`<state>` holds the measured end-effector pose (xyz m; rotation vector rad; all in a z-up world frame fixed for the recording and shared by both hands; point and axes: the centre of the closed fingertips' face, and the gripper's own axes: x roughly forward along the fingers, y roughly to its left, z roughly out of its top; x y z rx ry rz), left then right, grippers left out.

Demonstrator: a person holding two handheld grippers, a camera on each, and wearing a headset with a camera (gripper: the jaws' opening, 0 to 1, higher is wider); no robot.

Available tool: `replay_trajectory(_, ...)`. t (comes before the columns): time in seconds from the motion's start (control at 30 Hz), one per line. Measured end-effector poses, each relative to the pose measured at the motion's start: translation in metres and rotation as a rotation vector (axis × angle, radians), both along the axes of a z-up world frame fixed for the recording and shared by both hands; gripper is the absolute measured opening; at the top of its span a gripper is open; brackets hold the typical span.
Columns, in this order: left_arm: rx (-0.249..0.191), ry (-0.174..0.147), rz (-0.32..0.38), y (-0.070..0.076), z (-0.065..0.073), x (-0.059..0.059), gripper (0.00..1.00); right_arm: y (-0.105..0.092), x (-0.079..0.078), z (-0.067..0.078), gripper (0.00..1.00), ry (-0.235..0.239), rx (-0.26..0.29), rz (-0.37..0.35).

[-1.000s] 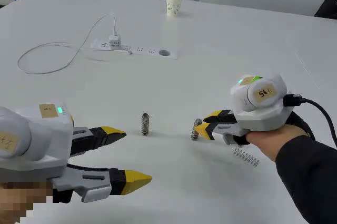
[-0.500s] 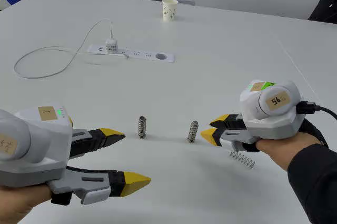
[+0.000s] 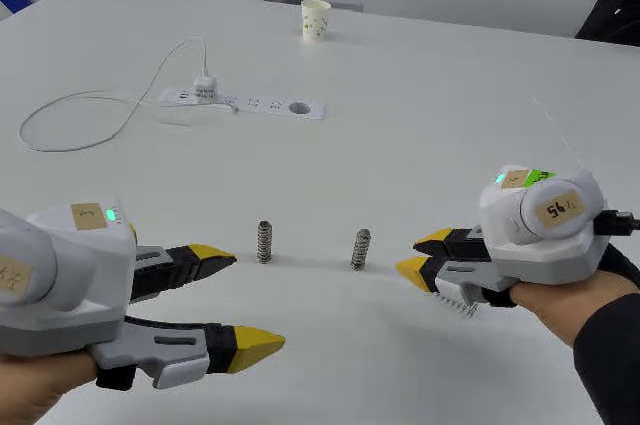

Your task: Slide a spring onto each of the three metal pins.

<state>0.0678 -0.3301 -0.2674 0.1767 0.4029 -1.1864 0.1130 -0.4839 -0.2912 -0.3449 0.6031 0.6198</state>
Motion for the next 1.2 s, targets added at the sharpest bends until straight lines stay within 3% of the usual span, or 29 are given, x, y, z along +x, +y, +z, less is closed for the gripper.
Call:
replay_trajectory(0.47,0.003,-0.002,-0.007,-0.003,-0.001,-0.002,0.61,-0.022,-0.024,-0.002,0.20,0.001,-0.010,-0.040)
replay_trajectory(0.9,0.008,-0.001,-0.007,-0.003,-0.001,-0.003,0.61,-0.055,-0.036,-0.021,0.20,0.041,-0.019,-0.109)
replay_trajectory(1.2,0.009,0.001,-0.006,-0.002,-0.001,-0.004,0.60,-0.066,-0.038,-0.041,0.20,0.071,-0.009,-0.127)
